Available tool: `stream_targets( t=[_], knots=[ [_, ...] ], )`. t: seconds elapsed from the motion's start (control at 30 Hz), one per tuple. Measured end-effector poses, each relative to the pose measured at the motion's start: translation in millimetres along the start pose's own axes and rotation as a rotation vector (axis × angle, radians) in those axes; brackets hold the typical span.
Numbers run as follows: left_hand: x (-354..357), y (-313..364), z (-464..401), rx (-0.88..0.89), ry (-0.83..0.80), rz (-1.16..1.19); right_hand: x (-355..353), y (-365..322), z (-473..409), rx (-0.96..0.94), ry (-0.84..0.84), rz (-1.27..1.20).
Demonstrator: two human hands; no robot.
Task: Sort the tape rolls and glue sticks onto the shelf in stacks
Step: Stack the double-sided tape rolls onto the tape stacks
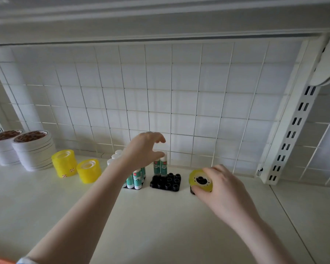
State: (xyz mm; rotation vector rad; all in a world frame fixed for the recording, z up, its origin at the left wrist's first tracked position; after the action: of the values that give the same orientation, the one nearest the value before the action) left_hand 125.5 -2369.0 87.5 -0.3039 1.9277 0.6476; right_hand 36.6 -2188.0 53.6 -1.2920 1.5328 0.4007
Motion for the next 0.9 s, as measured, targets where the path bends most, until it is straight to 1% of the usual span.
stream_targets(
  t=[0.1, 0.17, 0.27, 0.43, 0.53, 0.7, 0.9],
  knots=[
    [-27.2, -2.3, 24.6, 0.024, 0.204, -0.037, -3.4, -13.5, -4.8, -0.061, 0.007, -0.036],
    [-40.8, -13.0, 44.2, -0.010, 0.293, -0.044, -1.4, -26.6, -10.3, -0.107, 0.001, -0.059],
    [-56.2, -41.8, 73.4, -0.078, 0.381, -0.054, 5.1, -53.5, -21.0, -0.166, -0.001, -0.086],
    [-79.0, -115.5, 129.4, -0.242, 0.474, -0.053, 28.4, -113.2, -38.5, -0.234, 0.008, -0.113],
    [-86.9, -158.3, 156.3, -0.294, 0.478, -0.038, 45.2, -150.4, -51.4, -0.238, 0.008, -0.144],
    [-92.5, -221.6, 183.8, -0.310, 0.440, -0.028, 77.1, -206.8, -70.9, -0.211, -0.012, -0.156],
    [-85.1, -270.2, 199.9, -0.354, 0.358, 0.012, 117.9, -252.7, -89.8, -0.166, -0.073, -0.120]
  ],
)
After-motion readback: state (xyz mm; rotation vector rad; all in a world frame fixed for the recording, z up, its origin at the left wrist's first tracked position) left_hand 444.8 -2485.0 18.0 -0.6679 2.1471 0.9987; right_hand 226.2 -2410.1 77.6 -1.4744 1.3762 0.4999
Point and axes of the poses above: each hand's wrist, its own z-axis away from the middle knuckle, its own x-axis out of the palm, y = z × x, the point moved 7 cm from there along -z, towards the middle knuckle
